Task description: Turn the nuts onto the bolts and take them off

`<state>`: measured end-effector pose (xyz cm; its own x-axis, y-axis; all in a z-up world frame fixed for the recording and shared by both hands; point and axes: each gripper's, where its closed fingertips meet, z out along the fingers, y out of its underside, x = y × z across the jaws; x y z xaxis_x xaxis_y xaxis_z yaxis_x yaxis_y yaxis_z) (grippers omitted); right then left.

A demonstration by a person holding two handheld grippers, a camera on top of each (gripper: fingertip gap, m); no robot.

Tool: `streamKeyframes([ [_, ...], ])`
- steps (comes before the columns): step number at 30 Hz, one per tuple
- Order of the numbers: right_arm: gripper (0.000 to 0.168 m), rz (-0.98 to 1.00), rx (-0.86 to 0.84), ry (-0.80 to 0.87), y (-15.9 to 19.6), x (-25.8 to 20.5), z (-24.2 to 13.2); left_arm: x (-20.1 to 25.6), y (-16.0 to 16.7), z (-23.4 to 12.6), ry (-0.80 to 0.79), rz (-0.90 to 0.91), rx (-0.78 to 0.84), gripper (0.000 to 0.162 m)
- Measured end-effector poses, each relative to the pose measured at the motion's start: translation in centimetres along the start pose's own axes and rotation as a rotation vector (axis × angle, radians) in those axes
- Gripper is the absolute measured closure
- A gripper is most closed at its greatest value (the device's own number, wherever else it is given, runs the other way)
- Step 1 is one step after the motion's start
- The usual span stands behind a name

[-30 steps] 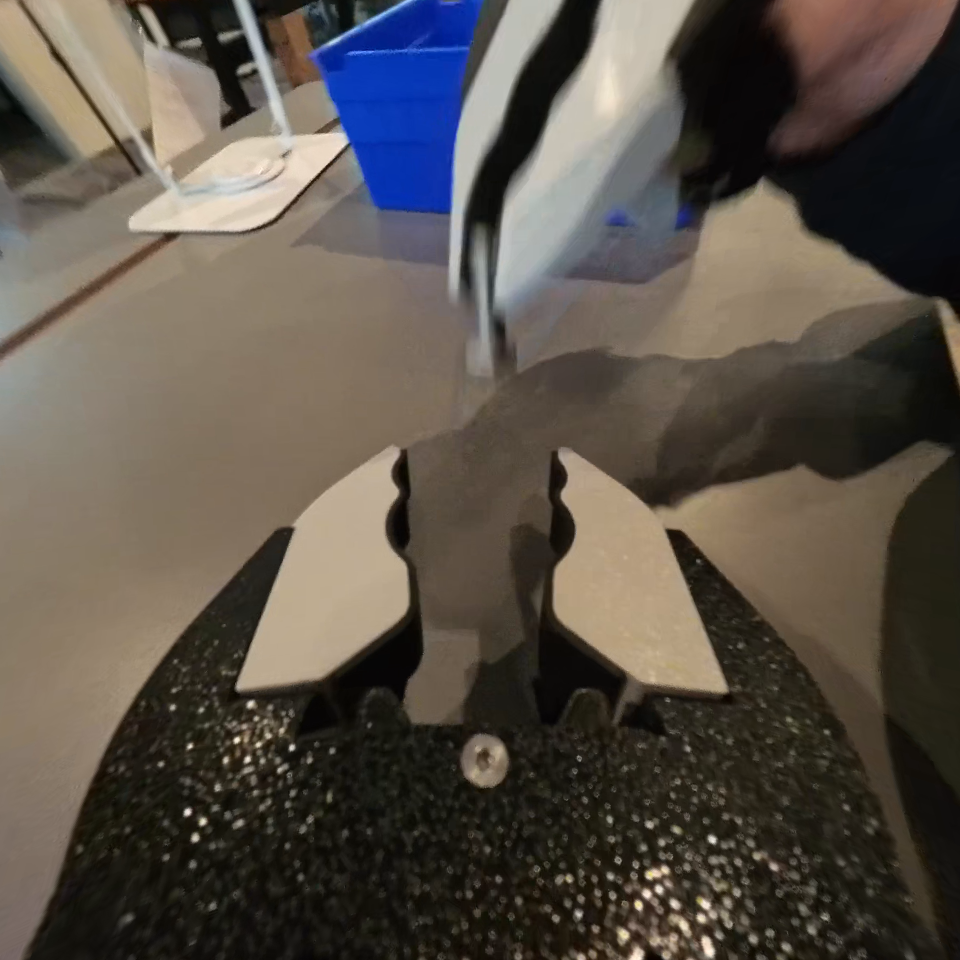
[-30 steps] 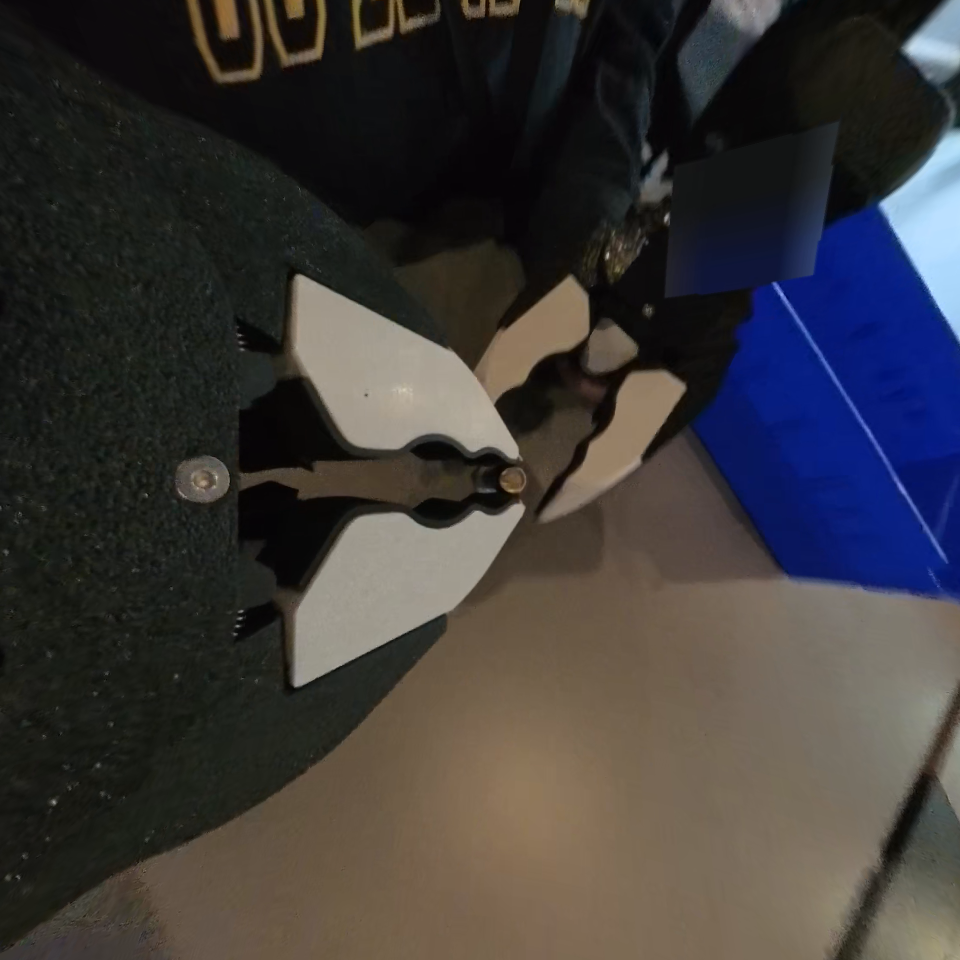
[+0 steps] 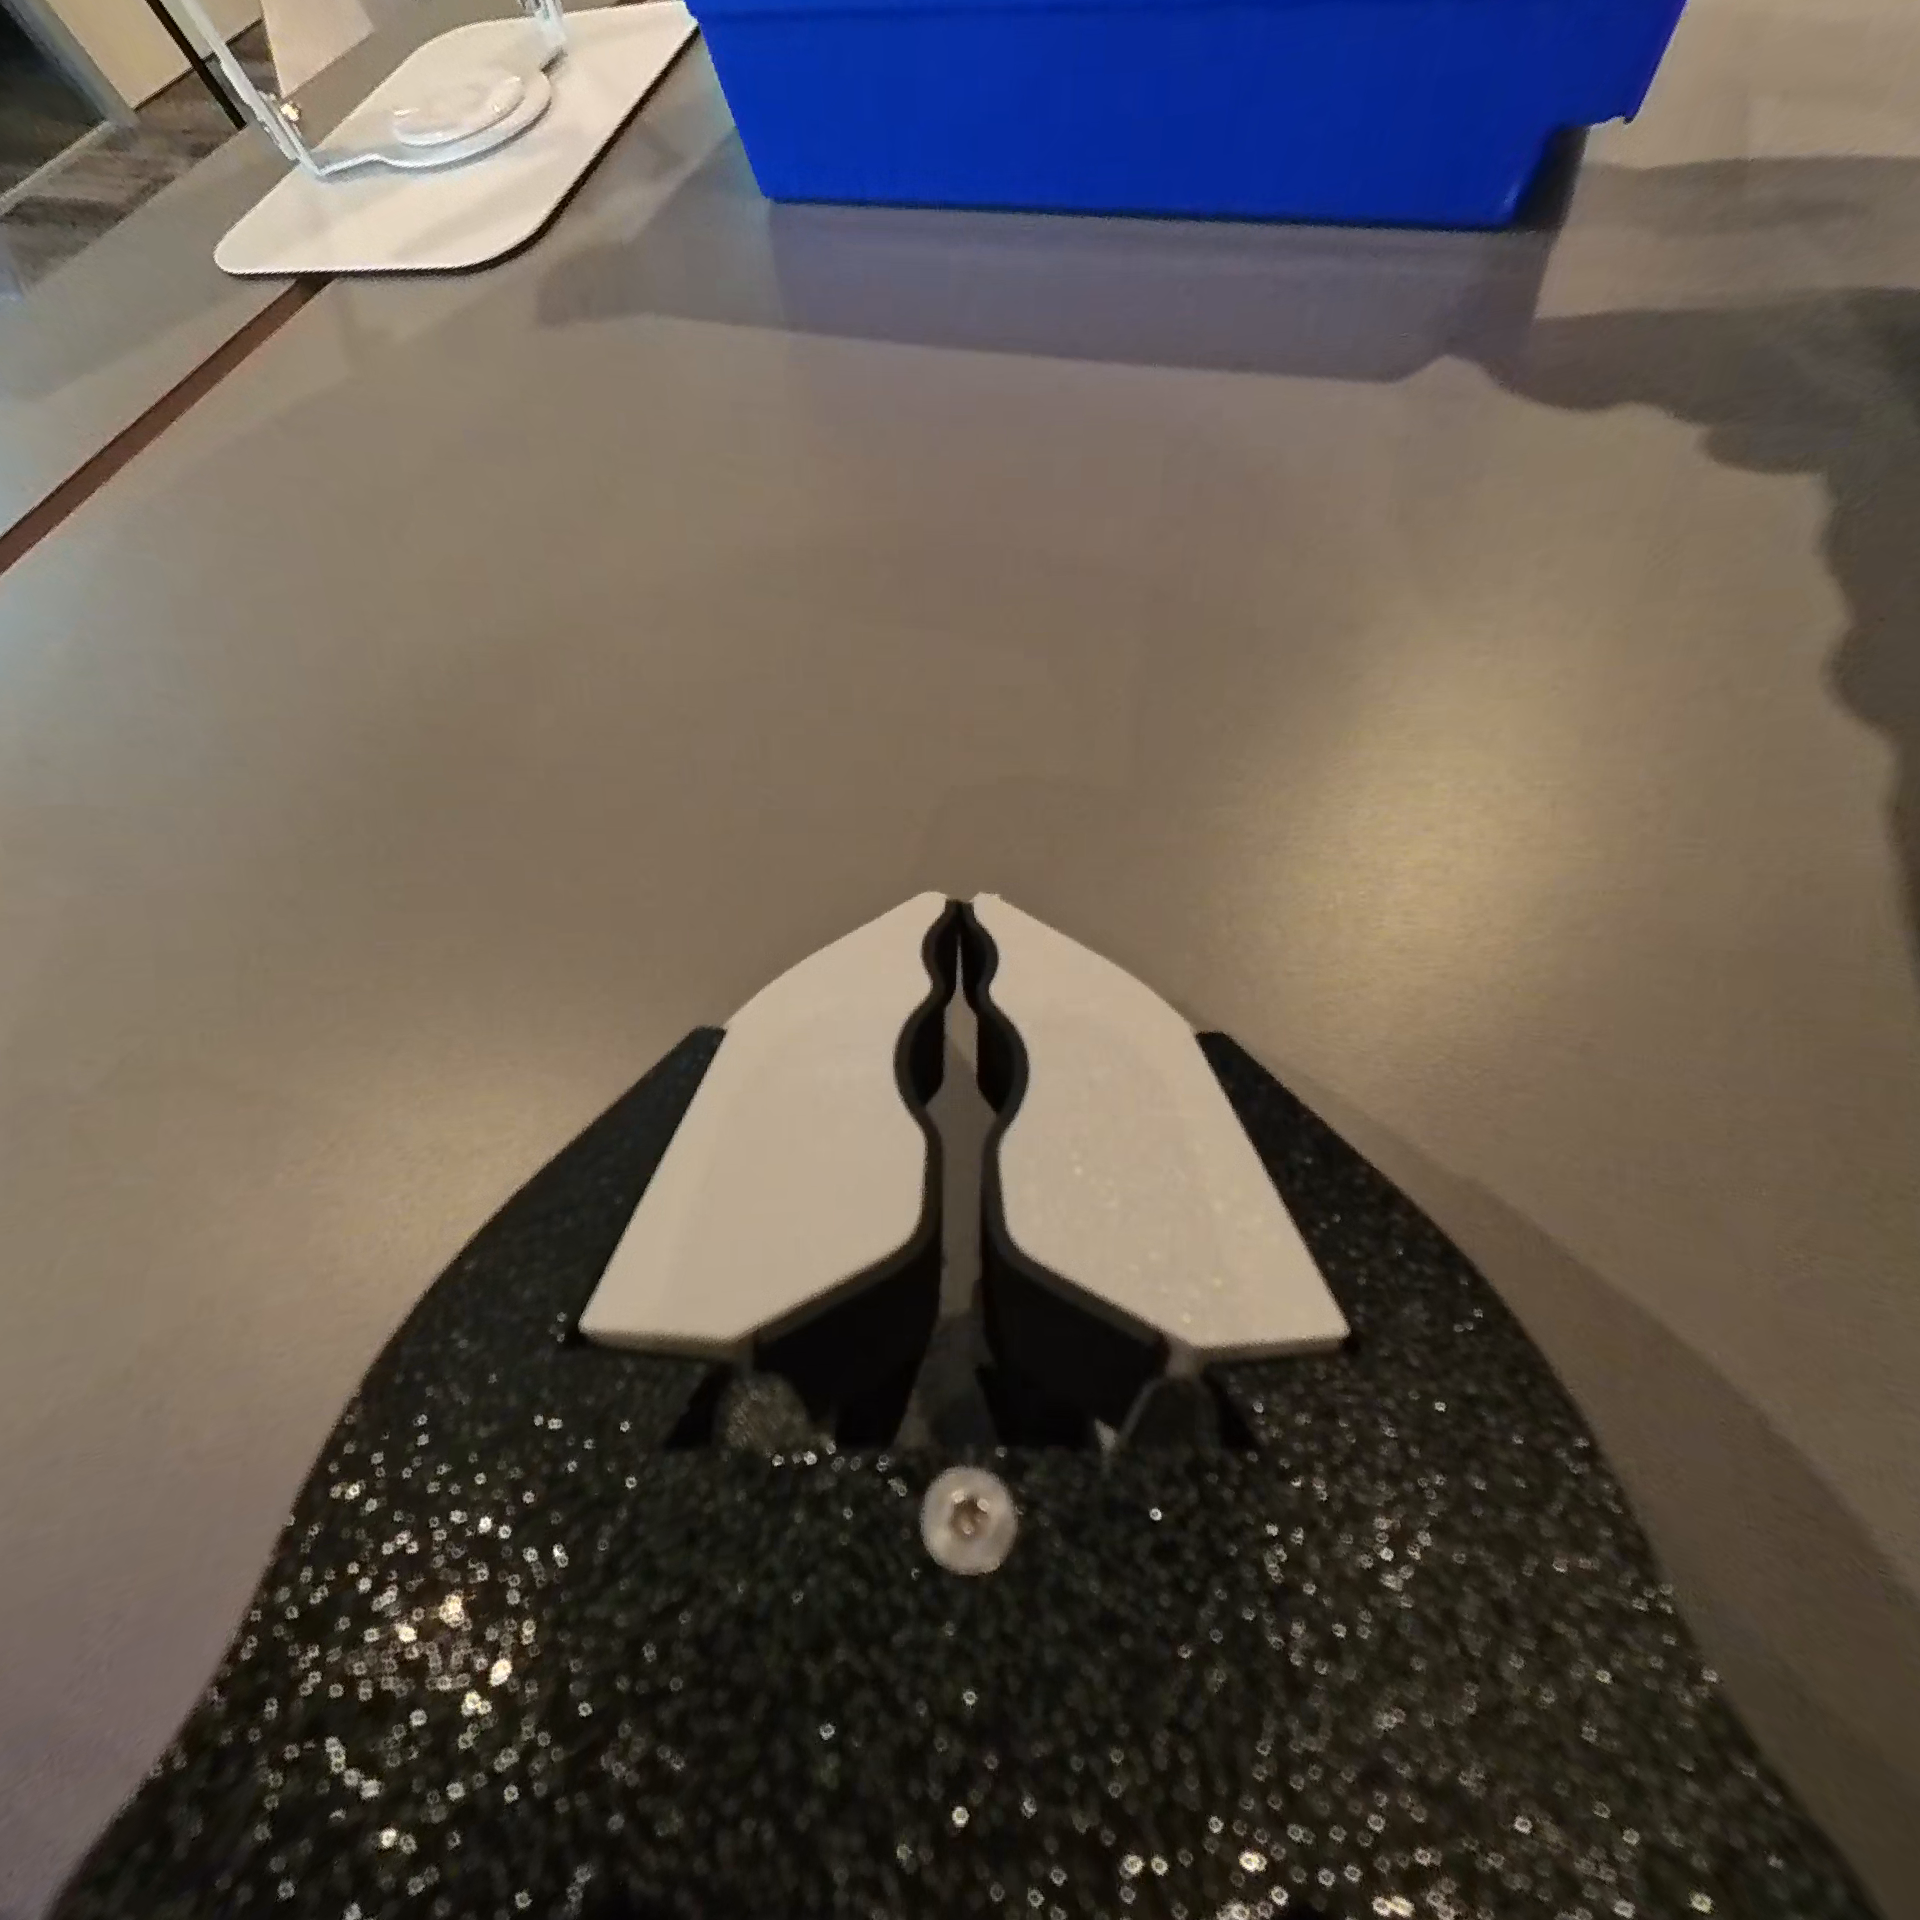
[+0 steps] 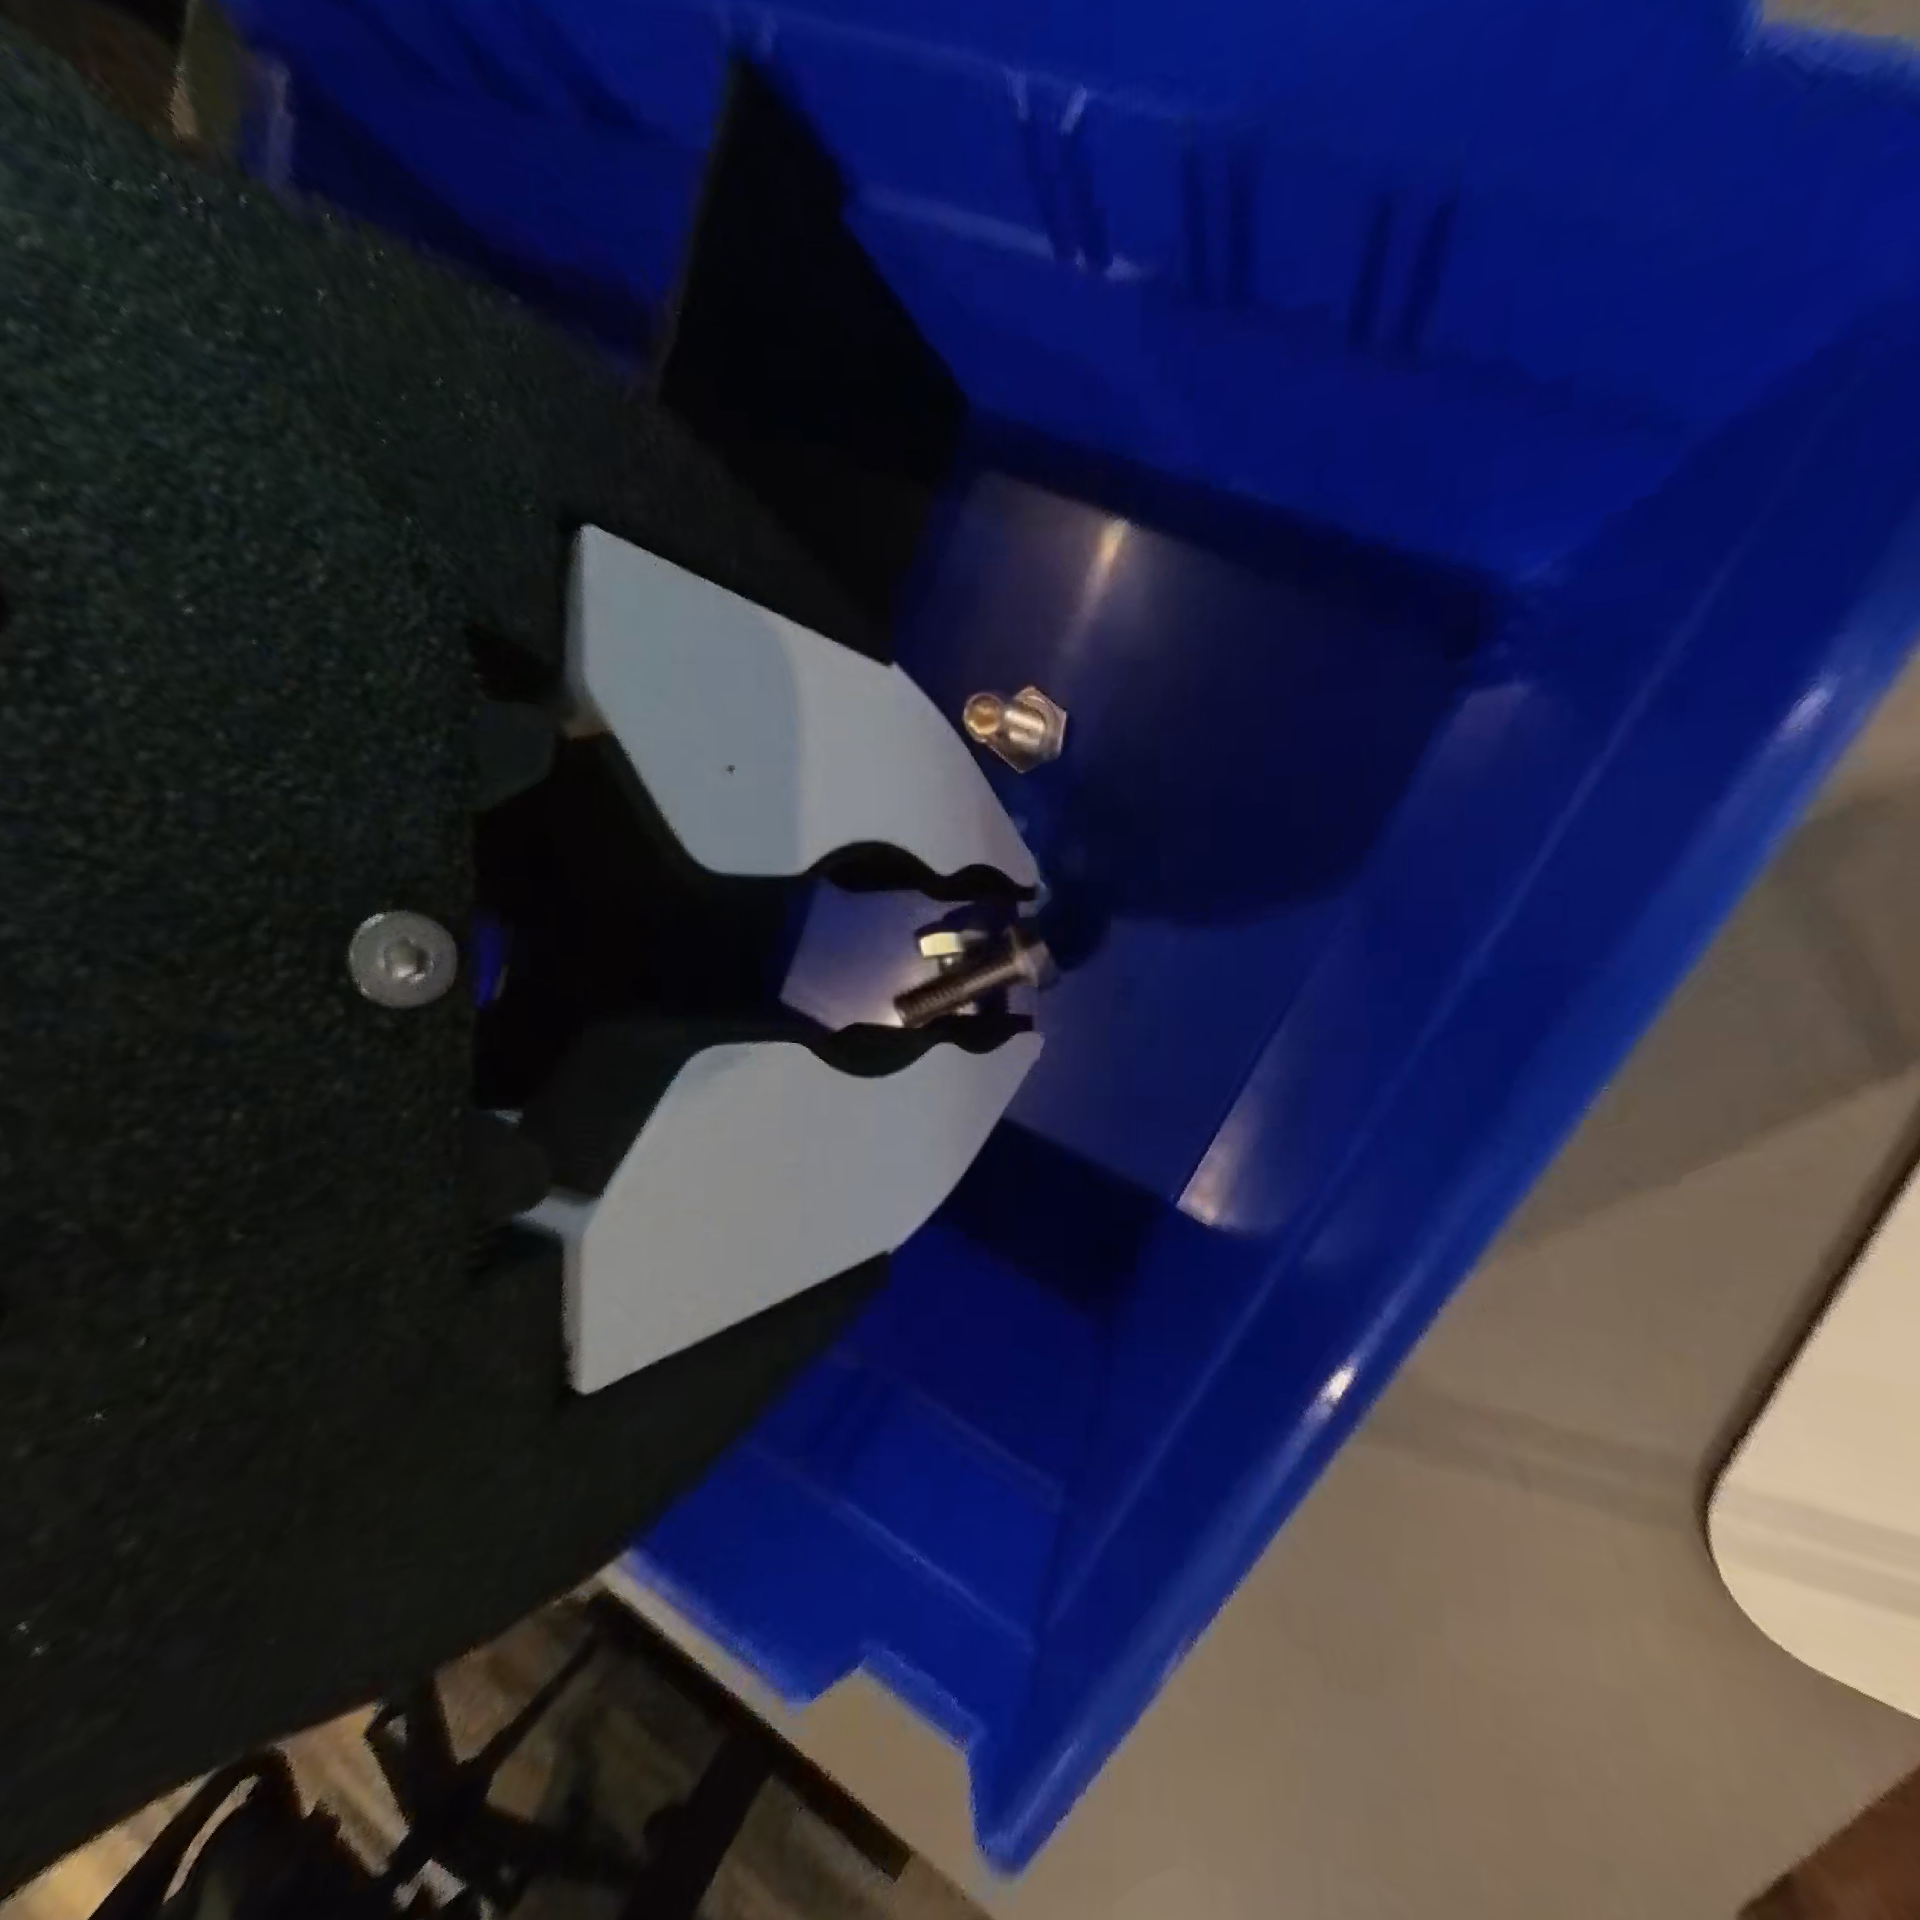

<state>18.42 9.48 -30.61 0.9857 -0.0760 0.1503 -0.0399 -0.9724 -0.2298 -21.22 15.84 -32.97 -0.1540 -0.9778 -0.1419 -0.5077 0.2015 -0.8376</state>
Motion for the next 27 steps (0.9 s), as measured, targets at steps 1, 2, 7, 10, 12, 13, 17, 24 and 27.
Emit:
streamKeyframes([
  [1, 0.148, 0.001, 0.011, 0.017, -0.1, 0.0, -0.6, 0.0, 0.0, 0.0, 0.001, 0.001, 0.001, 0.162],
  [2, 0.147, 0.000, 0.035, 0.032, -0.4, -0.3, -1.4, 0.1, 0.0, 0.0, 0.002, 0.002, 0.003, 0.162],
  [7, 0.148, -0.044, 0.365, 0.014, -3.7, -6.7, -8.4, 1.0, -0.9, -0.4, 0.029, 0.054, 0.041, 0.162],
  [10, 0.150, -0.114, 0.576, -0.063, -4.9, -13.4, -12.0, 1.9, -2.8, -1.6, 0.012, 0.113, 0.102, 0.162],
  [12, 0.151, -0.175, 0.685, -0.109, -5.3, -17.9, -13.3, 2.7, -4.9, -3.3, -0.006, 0.144, 0.161, 0.162],
  [13, 0.152, -0.206, 0.729, -0.135, -5.5, -20.1, -13.7, 3.0, -5.8, -4.4, -0.024, 0.160, 0.184, 0.162],
  [17, 0.150, -0.306, 0.859, -0.247, -6.4, -27.4, -13.1, 2.6, -8.9, -9.5, -0.153, 0.195, 0.251, 0.162],
  [24, 0.146, -0.325, 0.991, -0.531, -8.5, -35.1, -11.5, -6.7, -7.3, -19.8, -0.619, 0.022, 0.187, 0.162],
  [27, 0.145, -0.349, 1.002, -0.575, -8.2, -36.1, -11.3, -11.6, -1.9, -22.7, -0.762, -0.200, 0.004, 0.162],
])
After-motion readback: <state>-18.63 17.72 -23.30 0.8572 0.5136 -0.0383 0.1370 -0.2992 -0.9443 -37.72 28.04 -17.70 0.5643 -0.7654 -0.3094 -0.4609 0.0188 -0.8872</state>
